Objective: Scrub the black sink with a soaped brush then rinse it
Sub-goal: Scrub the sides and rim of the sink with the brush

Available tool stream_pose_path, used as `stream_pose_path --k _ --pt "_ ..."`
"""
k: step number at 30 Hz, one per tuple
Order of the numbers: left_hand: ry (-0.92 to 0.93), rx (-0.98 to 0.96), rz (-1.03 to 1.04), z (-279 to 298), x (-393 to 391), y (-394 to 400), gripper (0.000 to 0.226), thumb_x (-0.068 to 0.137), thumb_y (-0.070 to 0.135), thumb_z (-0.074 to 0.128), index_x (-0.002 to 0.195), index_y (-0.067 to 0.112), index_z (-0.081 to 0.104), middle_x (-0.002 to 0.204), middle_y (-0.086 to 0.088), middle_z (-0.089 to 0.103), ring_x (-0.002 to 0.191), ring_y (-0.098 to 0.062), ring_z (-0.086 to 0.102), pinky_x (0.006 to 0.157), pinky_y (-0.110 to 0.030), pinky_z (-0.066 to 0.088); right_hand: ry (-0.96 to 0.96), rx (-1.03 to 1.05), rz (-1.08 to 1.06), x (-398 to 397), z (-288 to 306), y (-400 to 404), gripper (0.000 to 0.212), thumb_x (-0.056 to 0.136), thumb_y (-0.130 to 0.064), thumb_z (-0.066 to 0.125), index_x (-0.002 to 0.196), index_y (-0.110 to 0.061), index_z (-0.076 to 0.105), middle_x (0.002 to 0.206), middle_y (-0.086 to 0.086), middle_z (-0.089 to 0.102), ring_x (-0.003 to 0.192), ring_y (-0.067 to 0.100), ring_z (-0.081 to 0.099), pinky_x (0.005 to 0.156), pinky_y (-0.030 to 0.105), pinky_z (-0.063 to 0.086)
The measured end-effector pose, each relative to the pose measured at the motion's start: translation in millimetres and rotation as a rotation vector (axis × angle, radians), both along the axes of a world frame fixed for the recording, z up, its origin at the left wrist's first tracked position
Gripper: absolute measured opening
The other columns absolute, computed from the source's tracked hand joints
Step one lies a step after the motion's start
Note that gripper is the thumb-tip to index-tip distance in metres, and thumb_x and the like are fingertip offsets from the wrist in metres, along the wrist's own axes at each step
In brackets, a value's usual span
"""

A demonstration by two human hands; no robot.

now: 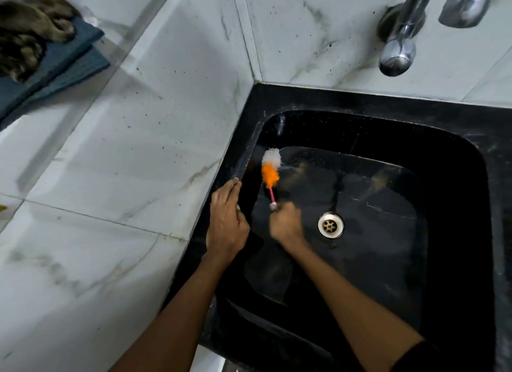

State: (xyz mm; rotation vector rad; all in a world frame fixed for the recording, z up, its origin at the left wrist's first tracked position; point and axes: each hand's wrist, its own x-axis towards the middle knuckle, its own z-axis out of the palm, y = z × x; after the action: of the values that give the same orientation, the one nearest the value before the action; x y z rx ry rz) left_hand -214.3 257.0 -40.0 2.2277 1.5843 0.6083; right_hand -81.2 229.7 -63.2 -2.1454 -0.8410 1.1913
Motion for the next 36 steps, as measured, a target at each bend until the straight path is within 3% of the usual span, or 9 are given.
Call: stream_pose_path --k 3,7,12,15,20,25,29,33,36 --pt "-0.126 -0.036 0.029 3 -5 3 0.066 0.074 -0.003 0.038 0.138 0.007 0.054 0.145 -0.002 0.050 0.133 -0.008 0.038 0.111 -0.008 0.021 0.173 0.000 -0.019 -38 5 -14 0.029 0.097 -0.023 0.051 0.080 -0.003 0.063 0.084 0.015 0.067 0.082 0.033 0.063 0.060 0.027 0.036" --pt "-0.242 -0.065 0.030 4 -9 7 0.065 0.072 -0.004 0.037 0.133 0.006 0.060 0.141 -0.004 0.055 0.133 -0.016 0.046 0.115 -0.027 0.034 0.191 -0.076 -0.070 -42 6 -19 0.029 0.097 -0.024 0.050 0.092 0.001 0.064 0.097 0.018 0.067 0.091 0.035 0.063 0.063 0.028 0.036" --pt "-0.331 -0.105 0.007 2 -13 10 0.065 0.070 -0.004 0.038 0.130 0.003 0.062 0.140 -0.009 0.056 0.132 -0.020 0.049 0.111 -0.048 0.040 0.214 0.048 -0.106 -59 23 -16 0.025 0.096 -0.024 0.050 0.085 -0.004 0.061 0.087 0.015 0.067 0.084 0.035 0.064 0.063 0.034 0.043" --pt "-0.362 -0.131 0.014 2 -15 9 0.066 0.069 -0.004 0.039 0.130 0.003 0.062 0.139 -0.008 0.056 0.133 -0.020 0.049 0.111 -0.050 0.040 0.231 -0.187 0.078 -66 12 -61 0.023 0.097 -0.023 0.048 0.098 -0.002 0.059 0.101 0.012 0.064 0.086 0.031 0.061 0.064 0.027 0.039" --pt "-0.399 -0.155 -0.005 2 -17 13 0.067 0.067 -0.006 0.039 0.129 0.004 0.063 0.138 -0.008 0.057 0.132 -0.017 0.050 0.109 -0.049 0.042 0.108 -0.003 -0.019 -68 37 -60 0.024 0.097 -0.024 0.046 0.099 -0.009 0.065 0.097 0.013 0.067 0.088 0.032 0.062 0.063 0.027 0.034" --pt "-0.436 -0.164 -0.028 2 -19 13 0.067 0.066 -0.006 0.039 0.128 0.002 0.063 0.138 -0.009 0.058 0.131 -0.017 0.051 0.108 -0.048 0.043 0.144 -0.199 0.107 -65 31 -63 0.026 0.095 -0.021 0.046 0.108 -0.002 0.058 0.112 0.016 0.062 0.099 0.033 0.061 0.070 0.030 0.043" --pt "-0.440 -0.169 -0.028 1 -19 16 0.068 0.066 -0.007 0.038 0.129 0.002 0.063 0.138 -0.009 0.058 0.132 -0.019 0.050 0.109 -0.048 0.042 0.104 -0.102 0.083 -63 41 -68 0.025 0.097 -0.026 0.045 0.103 -0.007 0.062 0.102 0.011 0.064 0.087 0.028 0.060 0.064 0.030 0.041" --pt "-0.434 -0.185 -0.023 0 -21 13 0.069 0.066 -0.007 0.037 0.129 0.003 0.062 0.139 -0.007 0.057 0.133 -0.018 0.049 0.110 -0.049 0.041 0.058 -0.254 0.287 -61 36 -89 0.022 0.096 -0.020 0.047 0.108 -0.004 0.057 0.114 0.015 0.060 0.102 0.032 0.060 0.070 0.030 0.041" --pt "-0.436 -0.187 -0.024 -1 -21 15 0.070 0.065 -0.008 0.037 0.129 0.003 0.063 0.139 -0.006 0.057 0.134 -0.019 0.048 0.111 -0.049 0.040 0.019 -0.152 0.201 -55 48 -88 0.025 0.098 -0.025 0.044 0.106 -0.007 0.060 0.106 0.011 0.062 0.089 0.027 0.058 0.065 0.028 0.037"
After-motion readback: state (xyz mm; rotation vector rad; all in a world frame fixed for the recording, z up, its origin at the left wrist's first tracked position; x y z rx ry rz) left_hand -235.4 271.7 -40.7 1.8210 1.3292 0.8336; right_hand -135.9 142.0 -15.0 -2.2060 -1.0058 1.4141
